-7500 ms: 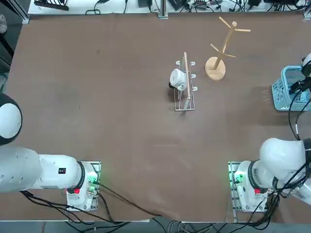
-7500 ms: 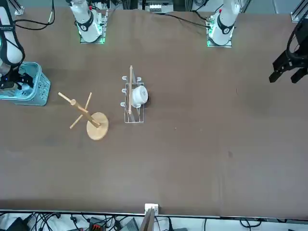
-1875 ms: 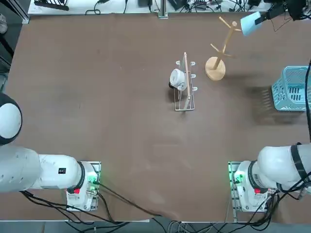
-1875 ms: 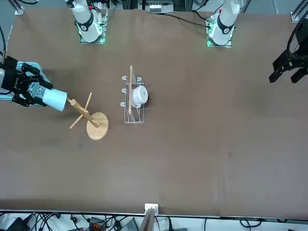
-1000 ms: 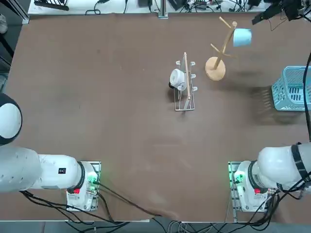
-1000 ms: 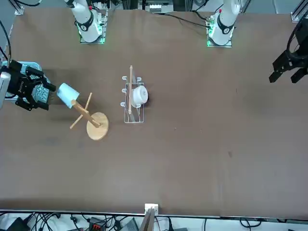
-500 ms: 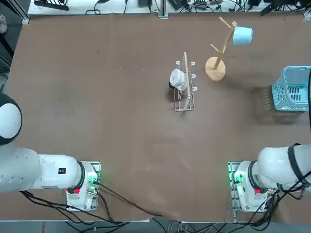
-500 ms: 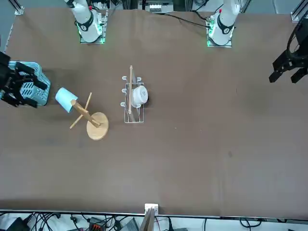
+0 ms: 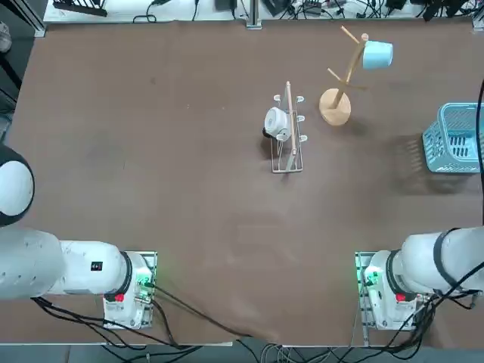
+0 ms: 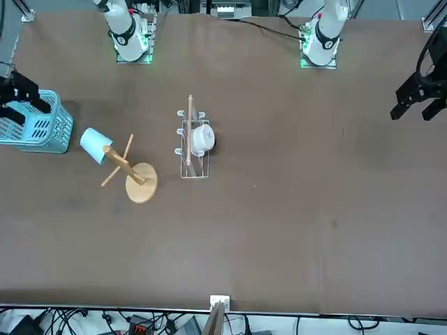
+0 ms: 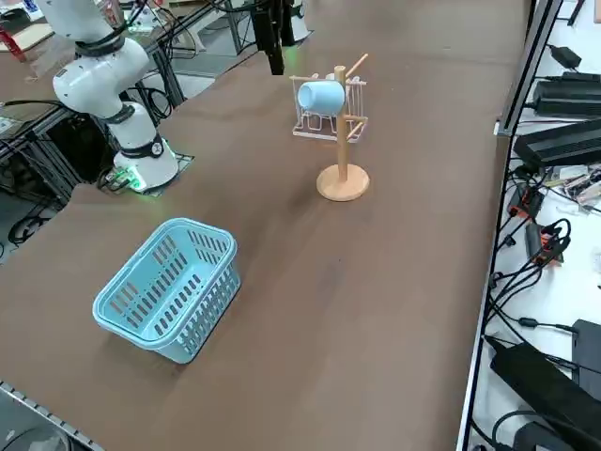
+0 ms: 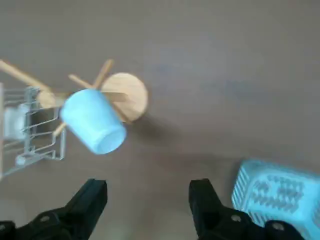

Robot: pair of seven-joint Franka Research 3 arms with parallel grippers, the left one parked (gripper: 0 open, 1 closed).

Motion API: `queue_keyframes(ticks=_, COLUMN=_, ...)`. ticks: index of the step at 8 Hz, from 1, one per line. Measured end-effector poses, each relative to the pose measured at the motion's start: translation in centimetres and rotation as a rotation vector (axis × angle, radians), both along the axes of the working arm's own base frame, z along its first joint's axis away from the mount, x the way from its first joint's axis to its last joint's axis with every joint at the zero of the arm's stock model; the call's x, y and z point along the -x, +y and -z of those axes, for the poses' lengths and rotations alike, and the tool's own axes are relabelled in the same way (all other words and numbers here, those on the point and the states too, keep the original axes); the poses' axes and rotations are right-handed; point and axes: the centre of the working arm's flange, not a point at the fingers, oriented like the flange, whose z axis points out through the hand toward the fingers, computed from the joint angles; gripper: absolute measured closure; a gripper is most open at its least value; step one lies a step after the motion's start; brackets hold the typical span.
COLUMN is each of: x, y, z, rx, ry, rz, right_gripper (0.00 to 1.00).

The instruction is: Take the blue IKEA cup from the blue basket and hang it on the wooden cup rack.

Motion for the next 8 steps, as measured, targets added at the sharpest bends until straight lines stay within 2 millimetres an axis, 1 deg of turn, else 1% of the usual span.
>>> queue_keyframes(ticks=2, x=-0.5, y=0.3, z=1.0, rx=0.054, ry=0.03, rz=0.167, right_gripper=0.0)
queue_keyframes(ticks=4, x=-1.1, y=0.0, z=2.2, rx=0.07, ry=0.053, rz=0.224, right_gripper=0.0)
queue_keyframes(ticks=6, x=-1.3, y=0.2, z=2.3, rx=0.074, ry=0.056, rz=0.311, right_gripper=0.0)
queue_keyframes(ticks=8, x=-1.3, y=1.4, z=2.0, rx=0.075, ry=0.051, rz=0.338, right_gripper=0.0)
